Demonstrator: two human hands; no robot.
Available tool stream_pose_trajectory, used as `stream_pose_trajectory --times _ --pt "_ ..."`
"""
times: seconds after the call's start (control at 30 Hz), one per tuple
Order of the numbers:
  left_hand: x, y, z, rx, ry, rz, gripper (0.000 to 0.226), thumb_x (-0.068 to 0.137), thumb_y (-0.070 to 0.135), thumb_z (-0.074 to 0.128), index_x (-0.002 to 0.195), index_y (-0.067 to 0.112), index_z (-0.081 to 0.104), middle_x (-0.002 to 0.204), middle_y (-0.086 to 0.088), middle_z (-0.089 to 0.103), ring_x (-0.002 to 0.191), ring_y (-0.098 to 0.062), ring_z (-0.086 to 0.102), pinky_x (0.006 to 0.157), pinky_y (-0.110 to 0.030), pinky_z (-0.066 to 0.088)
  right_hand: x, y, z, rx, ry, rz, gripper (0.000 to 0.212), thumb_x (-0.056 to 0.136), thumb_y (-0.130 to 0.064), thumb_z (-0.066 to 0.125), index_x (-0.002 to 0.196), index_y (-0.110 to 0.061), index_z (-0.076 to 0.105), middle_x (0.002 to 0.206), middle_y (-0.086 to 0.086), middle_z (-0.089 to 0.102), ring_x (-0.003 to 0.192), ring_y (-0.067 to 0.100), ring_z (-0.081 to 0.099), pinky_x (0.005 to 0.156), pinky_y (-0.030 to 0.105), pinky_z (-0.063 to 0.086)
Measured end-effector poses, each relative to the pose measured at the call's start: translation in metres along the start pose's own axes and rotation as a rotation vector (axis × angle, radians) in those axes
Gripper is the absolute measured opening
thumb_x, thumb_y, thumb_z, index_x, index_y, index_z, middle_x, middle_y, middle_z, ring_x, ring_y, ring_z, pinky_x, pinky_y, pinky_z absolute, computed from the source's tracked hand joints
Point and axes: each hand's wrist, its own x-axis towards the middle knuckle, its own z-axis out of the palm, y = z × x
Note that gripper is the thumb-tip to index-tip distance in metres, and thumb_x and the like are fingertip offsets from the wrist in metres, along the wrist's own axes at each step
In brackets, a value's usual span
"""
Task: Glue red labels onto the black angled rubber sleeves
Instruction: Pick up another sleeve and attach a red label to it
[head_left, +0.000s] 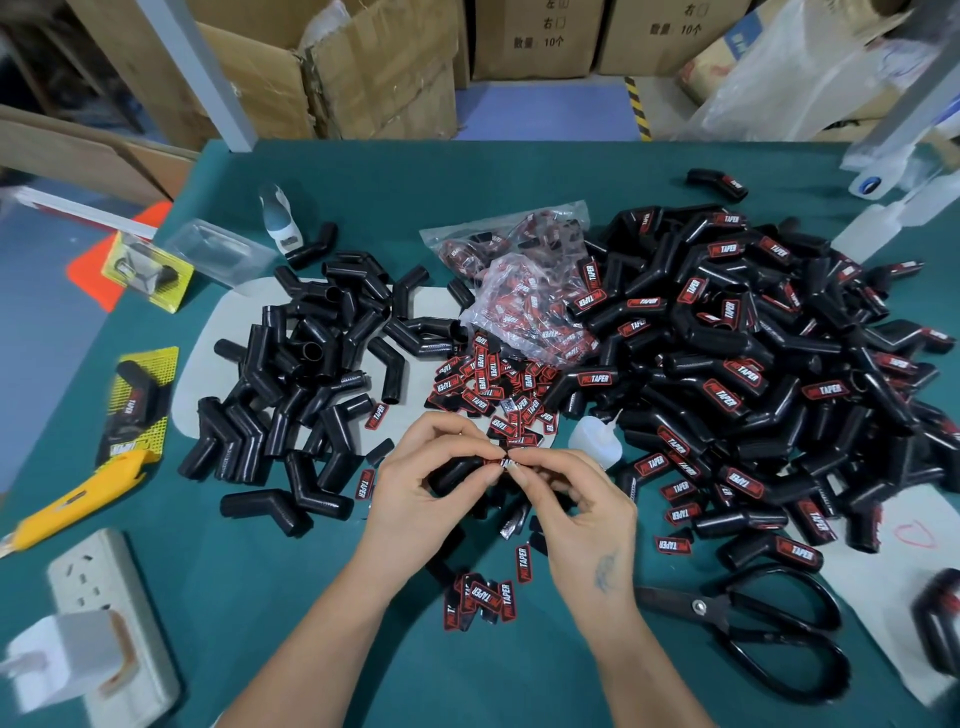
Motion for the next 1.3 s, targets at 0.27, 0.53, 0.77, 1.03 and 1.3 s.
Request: stream_pose_trajectory --times 0.27,0.53,0.77,1.03,1.3 --pt "0.0021 -0.002 -0.0024 0.004 -0.022 -0.029 0.011 0.088 0.019 0.081 0.099 0.021 0.08 0.105 0.004 0.065 0.102 -0.02 0.068 0.096 -0.025 0.05 0.0015 0.003 -0.0005 0.014 -0.017 0.05 0.016 0.092 -0.027 0.076 0.101 -0.039 0.08 0.098 -0.006 0.076 0.089 0.022 0.071 0.082 0.049 0.058" --pt "0.0035 -0.0036 -0.0053 -0.033 -0.033 -0.069 0.013 0.088 0.026 0.077 0.1 0.029 0.08 0.107 0.008 0.067 0.104 -0.021 0.069 0.097 -0.026 0.05 0.002 0.0068 -0.0023 0.066 -0.04 0.113 0.013 0.092 -0.038 0.075 0.103 -0.04 0.081 0.102 0.0 0.078 0.092 0.024 0.073 0.086 0.053 0.059" --pt "0.0045 -0.0039 -0.0071 -0.036 -0.051 -0.09 0.011 0.088 0.024 0.077 0.099 0.026 0.081 0.107 0.006 0.067 0.104 -0.021 0.069 0.098 -0.026 0.05 0.0028 0.0086 -0.0012 0.09 -0.043 0.127 0.013 0.091 -0.037 0.076 0.103 -0.04 0.081 0.102 -0.001 0.079 0.09 0.02 0.074 0.085 0.04 0.058" --pt "0.0058 -0.0017 -0.0095 -0.019 -0.073 -0.093 0.011 0.089 0.018 0.077 0.1 0.022 0.08 0.107 0.007 0.067 0.106 -0.02 0.068 0.099 -0.023 0.048 0.0038 0.0058 -0.002 0.08 -0.064 0.137 0.014 0.091 -0.04 0.074 0.103 -0.041 0.08 0.102 -0.002 0.079 0.092 0.02 0.073 0.086 0.041 0.057" --pt "0.0065 0.0002 -0.0097 -0.025 -0.079 -0.1 0.013 0.088 0.025 0.074 0.1 0.023 0.08 0.106 0.007 0.067 0.105 -0.02 0.068 0.098 -0.023 0.048 0.0044 0.003 -0.004 0.091 -0.079 0.159 0.014 0.091 -0.034 0.075 0.102 -0.04 0.081 0.103 -0.003 0.079 0.095 0.022 0.074 0.087 0.039 0.057"
